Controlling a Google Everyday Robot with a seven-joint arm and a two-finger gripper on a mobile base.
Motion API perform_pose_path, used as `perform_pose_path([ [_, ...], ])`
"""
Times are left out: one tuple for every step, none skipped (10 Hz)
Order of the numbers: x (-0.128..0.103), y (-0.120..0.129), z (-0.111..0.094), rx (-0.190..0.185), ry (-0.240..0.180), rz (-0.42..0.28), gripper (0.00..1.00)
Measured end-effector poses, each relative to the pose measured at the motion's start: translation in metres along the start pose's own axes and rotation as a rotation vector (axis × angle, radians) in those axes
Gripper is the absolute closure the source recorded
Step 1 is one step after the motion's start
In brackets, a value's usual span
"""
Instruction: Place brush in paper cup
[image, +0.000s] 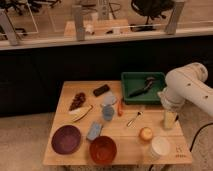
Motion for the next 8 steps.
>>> perform_pose_path([
  [0.0, 0.0, 0.0, 0.0, 0.0, 0.0, 0.2],
  [0.0, 0.0, 0.0, 0.0, 0.0, 0.0, 0.2],
  [0.0, 0.0, 0.0, 0.0, 0.0, 0.0, 0.2],
  [0.0, 0.0, 0.0, 0.0, 0.0, 0.0, 0.2],
  [0.0, 0.0, 0.0, 0.0, 0.0, 0.0, 0.2],
  [0.0, 0.0, 0.0, 0.0, 0.0, 0.0, 0.2],
  [0.0, 0.0, 0.0, 0.0, 0.0, 0.0, 0.2],
  [0.0, 0.0, 0.0, 0.0, 0.0, 0.0, 0.2],
])
